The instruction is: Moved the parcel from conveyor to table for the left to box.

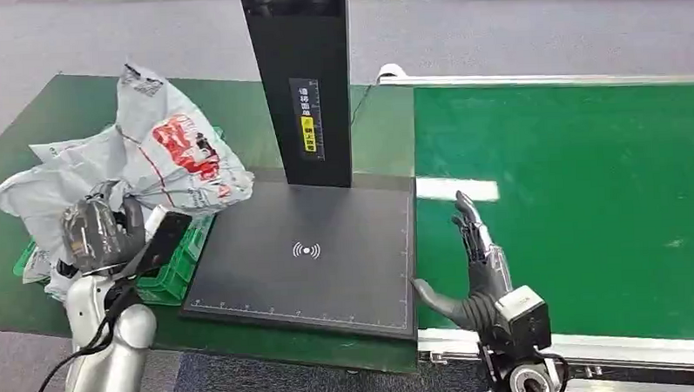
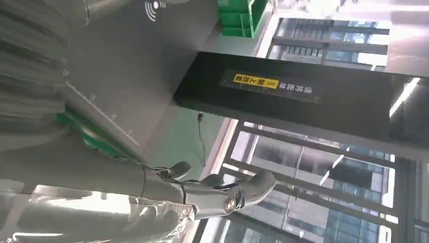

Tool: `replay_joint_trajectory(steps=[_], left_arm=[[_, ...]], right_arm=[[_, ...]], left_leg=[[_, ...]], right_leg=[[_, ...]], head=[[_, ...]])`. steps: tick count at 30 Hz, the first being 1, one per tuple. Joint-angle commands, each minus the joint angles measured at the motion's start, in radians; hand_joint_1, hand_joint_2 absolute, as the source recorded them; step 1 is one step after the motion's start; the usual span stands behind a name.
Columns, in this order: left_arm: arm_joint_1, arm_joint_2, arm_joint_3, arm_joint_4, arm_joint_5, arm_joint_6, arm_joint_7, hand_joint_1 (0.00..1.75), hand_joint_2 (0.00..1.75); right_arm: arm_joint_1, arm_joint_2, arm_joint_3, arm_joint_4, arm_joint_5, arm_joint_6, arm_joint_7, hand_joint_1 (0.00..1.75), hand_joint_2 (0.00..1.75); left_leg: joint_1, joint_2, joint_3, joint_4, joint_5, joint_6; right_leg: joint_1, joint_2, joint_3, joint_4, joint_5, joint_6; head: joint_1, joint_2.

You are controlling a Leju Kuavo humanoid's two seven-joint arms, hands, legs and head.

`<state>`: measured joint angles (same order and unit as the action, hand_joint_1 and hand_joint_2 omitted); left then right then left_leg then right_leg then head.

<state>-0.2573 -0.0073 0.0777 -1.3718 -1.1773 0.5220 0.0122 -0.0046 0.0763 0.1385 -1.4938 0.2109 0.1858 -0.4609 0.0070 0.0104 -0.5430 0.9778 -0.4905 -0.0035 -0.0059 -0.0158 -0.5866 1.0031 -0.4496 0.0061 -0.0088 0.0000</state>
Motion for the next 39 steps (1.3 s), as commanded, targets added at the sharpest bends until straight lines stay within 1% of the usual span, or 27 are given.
replay_joint_trajectory(steps=[1, 6, 8, 11, 13, 15, 16, 18, 19, 20, 21, 22, 23, 24, 25, 26, 27, 28, 30, 31, 32, 33, 34, 35, 37, 39], left_arm=[[-0.072, 0.031, 0.123, 0.144, 0.002, -0.065, 0.029, 1.75, 1.75], [-0.068, 0.025, 0.13, 0.15, 0.002, -0.074, 0.041, 1.75, 1.75], [-0.034, 0.022, 0.138, 0.125, 0.002, -0.09, 0.044, 1.75, 1.75], [-0.002, 0.017, 0.138, 0.122, 0.022, -0.219, 0.058, 1.75, 1.75], [-0.018, 0.019, 0.128, 0.166, 0.044, -0.274, 0.042, 1.75, 1.75], [-0.058, 0.027, 0.105, 0.249, 0.062, -0.334, 0.025, 1.75, 1.75], [-0.089, 0.029, 0.098, 0.3, 0.071, -0.342, 0.022, 1.75, 1.75], [-0.146, 0.038, 0.097, 0.383, 0.047, -0.291, 0.049, 1.69, 1.75], [-0.177, 0.042, 0.099, 0.421, 0.067, -0.296, 0.034, 1.54, 1.75], [-0.203, 0.047, 0.097, 0.455, 0.087, -0.3, 0.017, 1.34, 1.75], [-0.211, 0.049, 0.091, 0.467, 0.09, -0.306, 0.009, 0.84, 1.75], [-0.213, 0.046, 0.089, 0.477, 0.114, -0.32, -0.011, 0.79, 1.75], [-0.208, 0.042, 0.086, 0.484, 0.126, -0.331, -0.022, 1.1, 1.75], [-0.202, 0.04, 0.085, 0.486, 0.125, -0.33, -0.023, 0.98, 1.75], [-0.192, 0.037, 0.077, 0.495, 0.119, -0.32, -0.018, 0.65, 1.75], [-0.183, 0.034, 0.071, 0.504, 0.109, -0.277, -0.004, 0.09, 1.75], [-0.179, 0.034, 0.065, 0.505, 0.088, -0.236, 0.012, 0.0, 1.75], [-0.173, 0.024, 0.08, 0.49, 0.072, -0.162, 0.011, 0.0, 1.75], [-0.163, 0.018, 0.087, 0.458, 0.059, -0.065, -0.002, 0.0, 1.75], [-0.142, 0.007, 0.095, 0.399, 0.09, 0.003, -0.054, 0.0, 1.75], [-0.123, 0.0, 0.098, 0.347, 0.128, 0.015, -0.09, 0.0, 1.75], [-0.097, -0.006, 0.094, 0.287, 0.138, 0.059, -0.12, 0.0, 1.75], [-0.059, -0.023, 0.09, 0.206, 0.178, 0.122, -0.183, 0.0, 1.75], [-0.036, -0.03, 0.084, 0.163, 0.174, 0.117, -0.177, 0.0, 1.75], [0.02, -0.056, 0.066, 0.048, 0.193, 0.176, -0.222, 0.0, 1.75], [0.038, -0.068, 0.057, 0.018, 0.198, 0.175, -0.226, 0.0, 1.75]], right_arm=[[0.011, 0.007, -0.022, -0.018, 0.008, 0.006, 0.016, 0.0, 1.75], [0.011, 0.006, -0.014, -0.014, 0.009, 0.007, 0.017, 0.0, 1.75], [0.025, 0.016, -0.009, -0.025, 0.011, 0.009, 0.018, 0.0, 1.75], [0.005, 0.02, 0.005, -0.007, 0.015, 0.017, 0.02, 0.0, 1.75], [-0.016, 0.018, 0.012, 0.007, 0.018, 0.021, 0.021, 0.0, 1.75], [-0.036, 0.014, 0.015, 0.028, 0.019, 0.024, 0.023, 0.0, 1.75], [-0.043, 0.013, 0.015, 0.038, 0.019, 0.025, 0.024, 0.0, 1.75], [-0.054, 0.017, 0.014, 0.05, 0.011, 0.028, 0.025, 0.0, 1.75], [-0.065, 0.015, 0.018, 0.06, 0.009, 0.029, 0.027, 0.0, 1.75], [-0.078, 0.015, 0.017, 0.072, 0.002, 0.028, 0.032, 0.0, 1.75], [-0.087, 0.015, 0.017, 0.079, 0.0, 0.028, 0.036, 0.0, 1.75], [-0.09, 0.013, 0.018, 0.083, 0.0, 0.027, 0.037, 0.0, 1.75], [-0.089, 0.011, 0.016, 0.085, -0.001, 0.027, 0.038, 0.0, 1.75], [-0.087, 0.011, 0.017, 0.085, 0.0, 0.027, 0.037, 0.0, 1.75], [-0.08, 0.01, 0.018, 0.084, 0.002, 0.027, 0.036, 0.0, 1.75], [-0.076, 0.01, 0.019, 0.086, 0.003, 0.027, 0.035, 0.0, 1.75], [-0.076, 0.011, 0.019, 0.088, 0.003, 0.027, 0.035, 0.0, 1.75], [-0.077, 0.01, 0.022, 0.09, 0.003, 0.027, 0.035, 0.0, 1.75], [-0.08, 0.008, 0.027, 0.094, 0.003, 0.027, 0.035, 0.0, 1.75], [-0.081, 0.007, 0.03, 0.097, 0.003, 0.026, 0.035, 0.0, 1.75], [-0.08, 0.006, 0.03, 0.094, -0.001, 0.021, 0.033, 0.0, 1.75], [-0.078, 0.005, 0.031, 0.09, -0.004, 0.019, 0.03, 0.0, 1.75], [-0.077, 0.008, 0.029, 0.085, -0.014, 0.015, 0.024, 0.0, 1.75], [-0.077, 0.007, 0.031, 0.083, -0.015, 0.015, 0.024, 0.0, 1.75], [-0.081, 0.006, 0.033, 0.084, -0.017, 0.012, 0.024, 0.0, 1.75], [-0.084, 0.006, 0.034, 0.086, -0.018, 0.011, 0.025, 0.0, 1.75]], left_leg=[[0.0, -0.001, 0.001, -0.001, 0.0, 0.0], [0.0, -0.001, 0.001, -0.001, 0.0, 0.0], [0.0, -0.001, 0.002, -0.001, 0.001, 0.0], [0.0, 0.001, 0.003, -0.002, 0.0, 0.0], [-0.001, 0.001, 0.002, -0.001, 0.0, 0.0], [0.0, 0.0, 0.002, -0.002, 0.001, 0.0], [0.0, 0.0, 0.002, -0.003, 0.001, 0.0], [0.0, -0.002, 0.002, -0.002, 0.002, 0.0], [0.0, -0.003, 0.002, -0.001, 0.002, 0.0], [0.0, -0.004, 0.002, -0.003, 0.003, 0.0], [0.0, -0.004, 0.002, -0.001, 0.002, 0.0], [0.0, -0.004, 0.003, -0.001, 0.002, 0.0], [0.0, -0.004, 0.002, -0.001, 0.003, 0.0], [0.0, -0.004, 0.004, -0.001, 0.002, 0.0], [0.0, -0.004, 0.005, -0.002, 0.002, 0.0], [0.0, -0.004, 0.006, -0.003, 0.003, 0.0], [0.0, -0.004, 0.007, -0.003, 0.002, 0.0], [-0.001, -0.004, 0.008, -0.002, 0.002, 0.0], [0.0, -0.003, 0.008, -0.002, 0.002, 0.0], [0.0, -0.002, 0.007, -0.002, 0.003, 0.0], [0.0, -0.002, 0.007, -0.002, 0.002, 0.0], [0.0, -0.002, 0.007, -0.002, 0.002, 0.0], [0.0, -0.001, 0.007, -0.002, 0.002, 0.0], [0.0, -0.001, 0.006, -0.001, 0.001, 0.0], [0.0, -0.001, 0.006, -0.001, 0.001, 0.0], [0.0, -0.001, 0.006, -0.001, 0.001, 0.0]], right_leg=[[0.0, 0.0, 0.001, 0.0, 0.0, 0.0], [0.0, 0.0, 0.001, -0.001, 0.0, 0.0], [0.0, 0.0, 0.001, -0.001, 0.0, 0.0], [0.0, 0.003, 0.002, -0.002, 0.0, 0.0], [-0.001, 0.003, 0.001, -0.001, 0.0, 0.0], [-0.001, 0.002, 0.002, -0.001, 0.001, 0.0], [0.0, 0.002, 0.002, -0.002, 0.002, 0.0], [0.0, 0.0, 0.002, -0.002, 0.002, 0.0], [0.0, -0.001, 0.003, -0.001, 0.001, 0.0], [0.0, -0.001, 0.003, -0.002, 0.002, 0.0], [0.0, -0.002, 0.004, -0.001, 0.001, 0.0], [0.0, -0.002, 0.004, -0.001, 0.002, 0.0], [0.0, -0.001, 0.004, -0.001, 0.002, 0.0], [0.0, -0.001, 0.006, -0.001, 0.001, 0.0], [0.0, 0.0, 0.006, -0.002, 0.002, 0.0], [0.0, 0.0, 0.007, -0.003, 0.003, 0.0], [-0.001, -0.001, 0.009, -0.002, 0.001, 0.0], [-0.001, -0.002, 0.009, -0.001, 0.001, 0.0], [-0.001, -0.001, 0.009, -0.001, 0.001, 0.0], [0.0, 0.0, 0.008, -0.003, 0.002, 0.0], [0.0, 0.001, 0.008, -0.002, 0.002, 0.0], [0.0, 0.002, 0.008, -0.003, 0.003, 0.0], [0.0, 0.002, 0.008, -0.002, 0.002, 0.0], [0.0, 0.002, 0.007, -0.001, 0.001, 0.0], [0.0, 0.002, 0.007, -0.002, 0.001, 0.0], [0.0, 0.001, 0.006, -0.001, 0.001, 0.0]], head=[[0.0, 0.0], [0.0, 0.0], [0.0, 0.0], [0.0, 0.0], [0.0, 0.0], [0.0, 0.0], [0.0, 0.0], [0.0, 0.0], [0.0, 0.0], [0.0, 0.0], [0.0, 0.0], [0.0, 0.0], [0.0, 0.0], [0.0, 0.0], [0.0, 0.0], [0.0, 0.0], [0.0, 0.0], [0.0, 0.0], [0.0, 0.0], [0.0, 0.0], [0.0, 0.0], [0.0, 0.0], [0.0, 0.0], [0.0, 0.0], [0.0, 0.0], [0.0, 0.0]])
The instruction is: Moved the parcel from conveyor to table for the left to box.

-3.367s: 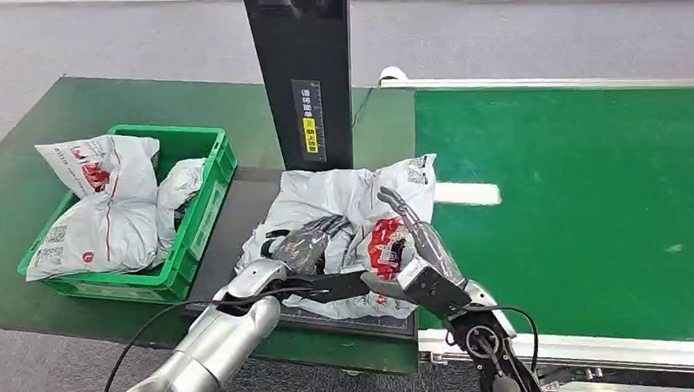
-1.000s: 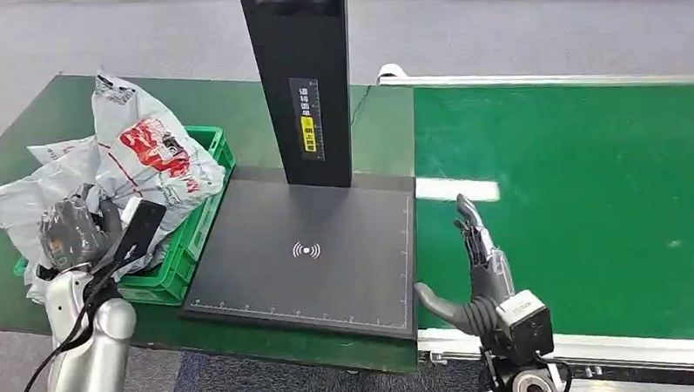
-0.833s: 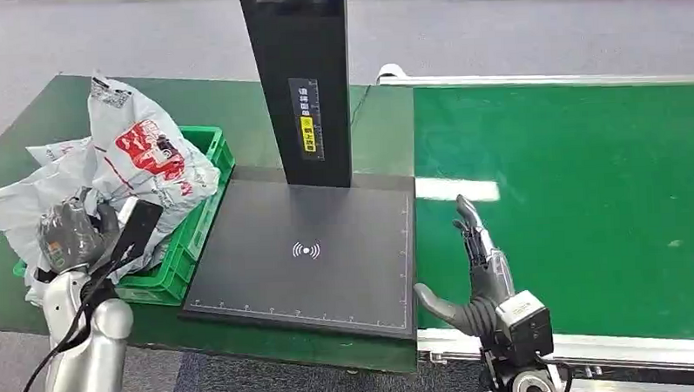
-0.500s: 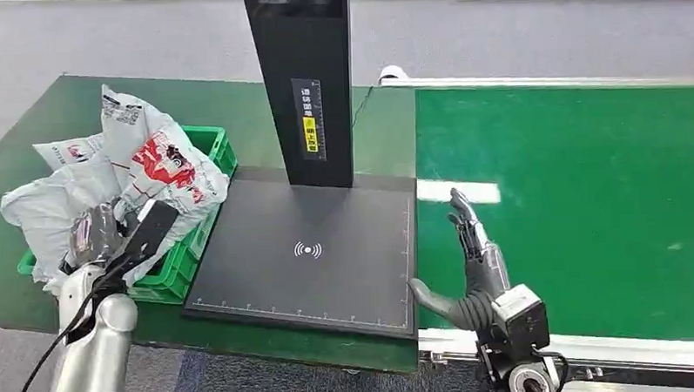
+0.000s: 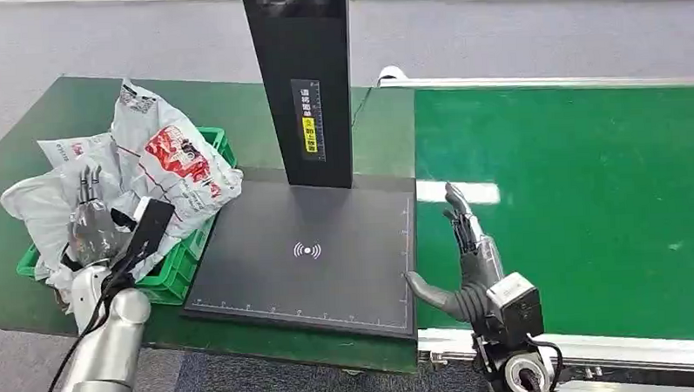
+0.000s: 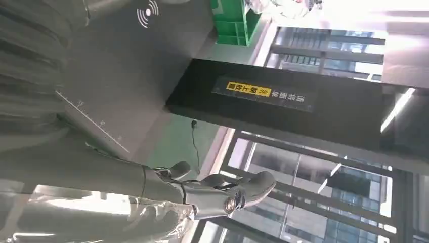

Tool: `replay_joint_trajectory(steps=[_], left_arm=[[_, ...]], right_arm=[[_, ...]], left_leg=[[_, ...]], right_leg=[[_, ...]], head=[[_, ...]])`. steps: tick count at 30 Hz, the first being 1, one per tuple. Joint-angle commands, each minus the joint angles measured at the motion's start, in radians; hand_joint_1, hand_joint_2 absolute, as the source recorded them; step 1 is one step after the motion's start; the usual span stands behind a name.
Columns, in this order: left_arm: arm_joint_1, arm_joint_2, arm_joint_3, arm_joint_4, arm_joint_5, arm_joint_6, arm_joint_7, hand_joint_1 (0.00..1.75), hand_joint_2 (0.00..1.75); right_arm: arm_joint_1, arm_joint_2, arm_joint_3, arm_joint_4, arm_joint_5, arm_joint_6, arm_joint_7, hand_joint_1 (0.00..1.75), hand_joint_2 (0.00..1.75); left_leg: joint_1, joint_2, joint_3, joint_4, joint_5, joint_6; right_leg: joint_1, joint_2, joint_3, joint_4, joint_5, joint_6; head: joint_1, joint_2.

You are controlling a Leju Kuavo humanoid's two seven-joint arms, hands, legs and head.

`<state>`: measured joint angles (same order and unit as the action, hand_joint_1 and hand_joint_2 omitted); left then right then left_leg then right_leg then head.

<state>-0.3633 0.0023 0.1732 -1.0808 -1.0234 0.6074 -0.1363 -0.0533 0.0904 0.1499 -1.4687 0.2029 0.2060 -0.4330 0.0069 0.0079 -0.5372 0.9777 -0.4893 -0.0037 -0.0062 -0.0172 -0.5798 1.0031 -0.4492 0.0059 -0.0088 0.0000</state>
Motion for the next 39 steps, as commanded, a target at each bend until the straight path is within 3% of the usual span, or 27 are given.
replay_joint_trajectory(steps=[1, 5, 9, 10, 13, 14, 21, 22, 23, 27, 31, 34, 39], left_arm=[[0.163, -0.098, -0.019, -0.344, 0.05, 0.091, -0.121, 0.0, 0.0], [0.194, -0.172, 0.024, -0.444, 0.157, 0.091, -0.3, 0.0, 0.0], [0.212, -0.198, 0.033, -0.501, 0.202, 0.091, -0.378, 0.0, 0.0], [0.229, -0.21, 0.029, -0.532, 0.278, 0.091, -0.454, 0.0, 0.0], [0.274, -0.187, -0.022, -0.581, 0.474, 0.091, -0.523, 0.0, 0.0], [0.317, -0.139, -0.081, -0.605, 0.637, 0.048, -0.551, 0.0, 0.0], [0.325, -0.132, -0.087, -0.602, 0.651, 0.055, -0.559, 0.0, 0.0], [0.333, -0.105, -0.127, -0.604, 0.732, -0.029, -0.556, 0.0, 0.0], [0.342, -0.088, -0.161, -0.6, 0.797, -0.122, -0.56, 0.0, 1.75], [0.33, -0.071, -0.286, -0.524, 0.957, -0.484, -0.507, 0.0, 1.75], [0.252, -0.066, -0.427, -0.365, 1.017, -0.685, -0.398, 0.0, 1.75], [0.223, -0.079, -0.488, -0.229, 1.016, -0.68, -0.34, 0.0, 1.75], [0.243, -0.099, -0.464, -0.196, 1.043, -0.674, -0.327, 0.0, 1.75]], right_arm=[[-0.039, -0.01, 0.024, 0.067, -0.011, -0.01, -0.003, 0.0, 1.75], [-0.067, -0.019, 0.035, 0.096, -0.017, -0.017, -0.007, 0.0, 1.75], [-0.085, -0.02, 0.04, 0.118, -0.023, -0.02, -0.01, 0.0, 1.75], [-0.093, -0.023, 0.047, 0.126, -0.032, -0.021, -0.015, 0.0, 1.75], [-0.099, -0.034, 0.062, 0.135, -0.051, -0.017, -0.022, 0.0, 1.75], [-0.1, -0.038, 0.074, 0.148, -0.062, -0.016, -0.024, 0.0, 1.75], [-0.099, -0.038, 0.079, 0.153, -0.066, -0.018, -0.027, 0.0, 1.75], [-0.095, -0.043, 0.086, 0.148, -0.07, -0.024, -0.03, 0.0, 1.75], [-0.093, -0.043, 0.092, 0.148, -0.075, -0.026, -0.032, 0.0, 1.75], [-0.113, -0.031, 0.097, 0.144, -0.077, -0.087, -0.015, 0.0, 1.75], [-0.101, -0.036, 0.076, 0.178, -0.154, -0.126, 0.033, 0.0, 1.75], [-0.061, -0.019, 0.062, 0.188, -0.195, -0.145, 0.062, 0.0, 1.75], [-0.067, 0.011, 0.087, 0.184, -0.165, -0.163, 0.079, 0.0, 1.75]], left_leg=[[0.0, 0.002, 0.0, -0.001, -0.001, 0.001], [0.0, 0.001, -0.004, 0.0, -0.001, 0.0], [0.0, 0.002, -0.004, -0.001, -0.001, 0.0], [0.0, 0.002, -0.004, 0.0, -0.001, 0.0], [0.0, 0.001, -0.004, 0.0, -0.001, 0.0], [0.001, 0.003, -0.003, -0.001, -0.001, 0.0], [0.0, 0.001, -0.004, -0.001, -0.001, 0.0], [0.0, 0.001, -0.004, -0.001, -0.001, 0.0], [0.0, 0.002, -0.004, -0.001, -0.001, 0.0], [0.0, 0.0, -0.004, -0.001, -0.001, 0.0], [0.0, -0.003, -0.004, -0.001, 0.0, 0.0], [0.0, -0.004, -0.002, -0.002, 0.0, 0.0], [-0.001, 0.0, -0.003, -0.002, -0.001, 0.0]], right_leg=[[0.0, 0.003, -0.001, -0.002, 0.001, 0.001], [0.001, 0.003, -0.004, -0.001, 0.001, 0.001], [0.0, 0.004, -0.005, -0.001, 0.001, 0.0], [0.0, 0.004, -0.004, -0.001, 0.001, 0.0], [0.0, 0.003, -0.004, -0.001, 0.0, 0.0], [0.0, 0.004, -0.004, -0.001, 0.0, 0.0], [0.0, 0.002, -0.004, -0.001, 0.0, 0.0], [0.0, 0.002, -0.004, -0.001, 0.0, 0.0], [0.0, 0.003, -0.004, -0.002, 0.0, 0.0], [0.0, 0.001, -0.004, -0.001, 0.0, 0.0], [-0.001, -0.001, -0.003, -0.002, 0.0, 0.0], [0.0, -0.003, -0.002, -0.003, 0.0, 0.0], [-0.001, 0.002, -0.003, -0.002, 0.0, 0.0]], head=[[0.0, 0.0], [0.0, 0.0], [0.0, 0.0], [0.0, 0.0], [0.0, 0.0], [0.0, 0.0], [0.0, 0.0], [0.0, 0.0], [0.0, 0.0], [0.0, 0.0], [0.0, 0.0], [0.0, 0.0], [0.0, 0.0]])
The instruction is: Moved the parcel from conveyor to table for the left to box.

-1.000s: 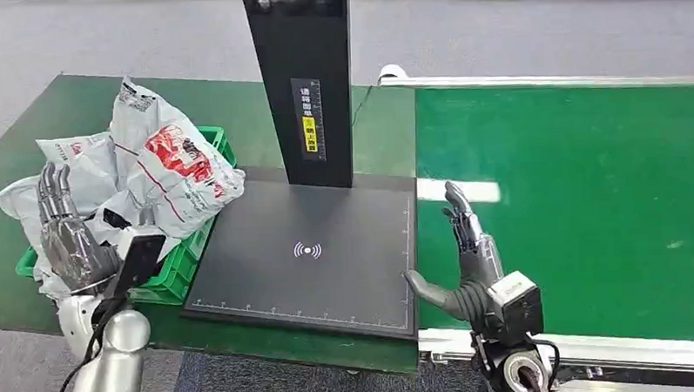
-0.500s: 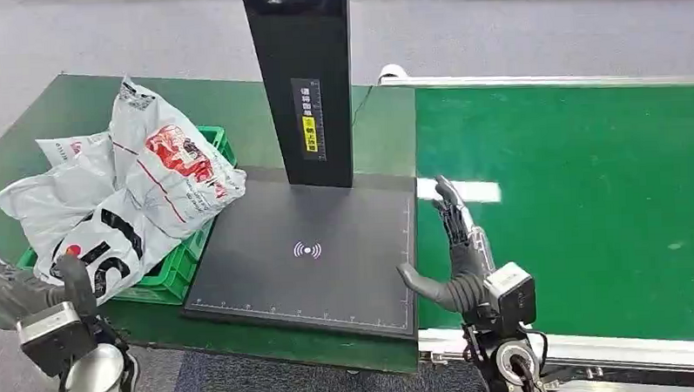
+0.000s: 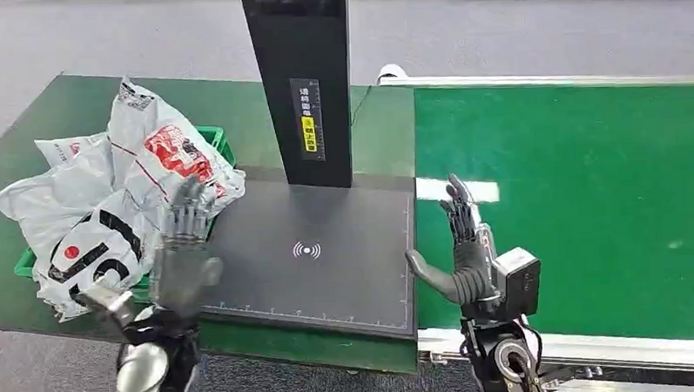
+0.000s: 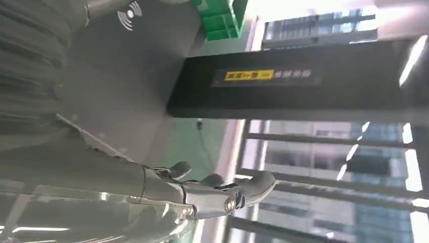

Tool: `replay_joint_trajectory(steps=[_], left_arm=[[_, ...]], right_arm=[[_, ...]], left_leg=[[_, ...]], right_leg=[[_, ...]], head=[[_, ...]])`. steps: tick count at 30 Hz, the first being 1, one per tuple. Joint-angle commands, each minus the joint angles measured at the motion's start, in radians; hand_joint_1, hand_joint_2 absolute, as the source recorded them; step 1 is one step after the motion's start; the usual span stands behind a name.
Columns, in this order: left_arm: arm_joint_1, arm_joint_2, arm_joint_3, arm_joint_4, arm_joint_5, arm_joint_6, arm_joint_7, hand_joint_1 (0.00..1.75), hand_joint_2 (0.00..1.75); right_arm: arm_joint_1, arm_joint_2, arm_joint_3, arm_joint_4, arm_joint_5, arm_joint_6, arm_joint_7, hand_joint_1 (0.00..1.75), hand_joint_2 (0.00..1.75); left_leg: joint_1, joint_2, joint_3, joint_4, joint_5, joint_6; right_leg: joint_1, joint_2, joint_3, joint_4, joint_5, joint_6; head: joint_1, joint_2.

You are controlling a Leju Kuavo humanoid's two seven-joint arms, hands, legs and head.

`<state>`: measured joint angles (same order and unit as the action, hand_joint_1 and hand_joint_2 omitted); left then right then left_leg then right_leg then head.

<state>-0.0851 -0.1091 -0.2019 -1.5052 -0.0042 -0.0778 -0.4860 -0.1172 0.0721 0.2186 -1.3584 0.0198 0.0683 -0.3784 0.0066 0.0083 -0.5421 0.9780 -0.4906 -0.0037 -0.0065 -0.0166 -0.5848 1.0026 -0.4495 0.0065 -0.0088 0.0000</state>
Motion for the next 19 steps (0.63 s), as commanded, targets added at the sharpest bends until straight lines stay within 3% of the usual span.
replay_joint_trajectory(steps=[1, 7, 16, 17, 19], left_arm=[[-0.033, 0.012, -0.084, 0.221, 0.024, 0.011, 0.023, 0.0, 1.75], [-0.075, -0.011, -0.018, 0.227, 0.104, -0.053, 0.063, 0.0, 1.75], [-0.141, -0.047, -0.028, 0.311, 0.072, -0.038, 0.063, 0.0, 1.75], [-0.141, -0.049, -0.028, 0.309, 0.071, -0.04, 0.065, 0.0, 1.75], [-0.141, -0.049, -0.031, 0.298, 0.082, -0.06, 0.08, 0.0, 1.75]], right_arm=[[-0.006, 0.03, 0.02, 0.075, 0.019, -0.026, 0.026, 0.0, 1.75], [-0.144, 0.028, 0.061, 0.158, 0.027, 0.008, -0.011, 0.0, 1.75], [-0.219, 0.055, 0.026, 0.231, 0.057, 0.009, -0.008, 0.0, 1.75], [-0.214, 0.056, 0.02, 0.226, 0.061, 0.006, -0.005, 0.0, 0.0], [-0.204, 0.052, 0.01, 0.209, 0.063, 0.006, 0.001, 0.0, 0.0]], left_leg=[[0.0, 0.001, 0.003, -0.003, 0.001, -0.001], [0.001, 0.003, -0.002, -0.001, 0.001, 0.0], [0.0, 0.001, -0.001, -0.001, 0.001, 0.0], [0.0, 0.001, -0.001, -0.001, 0.001, 0.0], [0.0, 0.0, -0.001, -0.001, 0.001, 0.0]], right_leg=[[0.0, 0.003, 0.002, -0.002, 0.001, -0.001], [0.001, 0.005, -0.003, -0.001, 0.002, 0.0], [0.0, 0.002, -0.001, -0.001, 0.001, 0.0], [0.0, 0.002, -0.001, -0.001, 0.002, 0.0], [0.0, 0.001, -0.001, -0.001, 0.001, 0.0]], head=[[0.0, 0.0], [0.0, 0.0], [0.0, 0.0], [0.0, 0.0], [0.0, 0.0]])
